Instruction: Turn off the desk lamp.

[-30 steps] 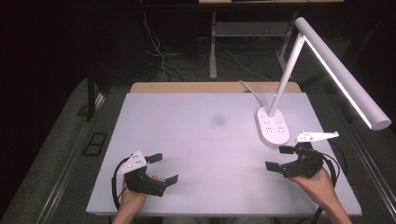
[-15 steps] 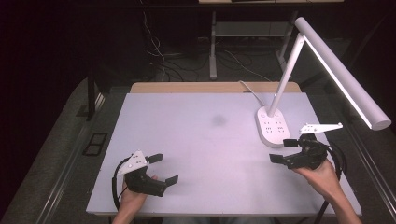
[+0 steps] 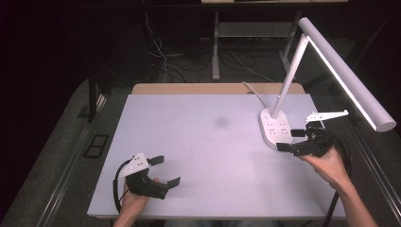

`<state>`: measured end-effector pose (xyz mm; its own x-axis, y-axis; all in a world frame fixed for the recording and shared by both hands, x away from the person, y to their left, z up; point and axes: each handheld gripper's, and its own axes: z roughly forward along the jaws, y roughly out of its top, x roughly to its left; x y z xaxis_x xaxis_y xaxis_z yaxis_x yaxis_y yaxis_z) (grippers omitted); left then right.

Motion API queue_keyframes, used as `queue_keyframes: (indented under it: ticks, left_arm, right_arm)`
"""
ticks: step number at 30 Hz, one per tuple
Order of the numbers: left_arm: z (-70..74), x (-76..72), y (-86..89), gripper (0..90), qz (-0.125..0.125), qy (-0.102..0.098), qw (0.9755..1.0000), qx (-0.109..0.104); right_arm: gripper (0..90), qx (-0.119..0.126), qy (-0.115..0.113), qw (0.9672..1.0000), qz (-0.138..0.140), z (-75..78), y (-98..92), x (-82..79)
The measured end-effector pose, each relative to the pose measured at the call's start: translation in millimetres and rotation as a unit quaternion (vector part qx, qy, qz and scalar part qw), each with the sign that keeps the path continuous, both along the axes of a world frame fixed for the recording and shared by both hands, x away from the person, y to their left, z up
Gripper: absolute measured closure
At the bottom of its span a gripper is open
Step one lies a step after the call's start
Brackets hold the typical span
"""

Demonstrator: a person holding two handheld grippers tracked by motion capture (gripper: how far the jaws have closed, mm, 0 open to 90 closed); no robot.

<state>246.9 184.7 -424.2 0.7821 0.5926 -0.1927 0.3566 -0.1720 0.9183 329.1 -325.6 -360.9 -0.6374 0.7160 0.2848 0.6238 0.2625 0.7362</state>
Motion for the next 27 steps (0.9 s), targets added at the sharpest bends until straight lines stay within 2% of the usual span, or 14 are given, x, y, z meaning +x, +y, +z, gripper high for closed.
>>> queue_keyframes:
  ticks: [12,27]
  left_arm:
    - [-0.2,-0.2,-0.3,0.0,-0.002,0.001,1.0000,-0.001]
    - [0.5,-0.5,2.9,0.0,0.004,-0.001,1.0000,-0.005]
  right_arm:
    - [0.6,-0.021,0.006,0.9997,-0.011,0.4,-5.1,22.0]
    - [0.7,-0.033,0.003,0.9990,-0.032,4.0,-14.0,52.2]
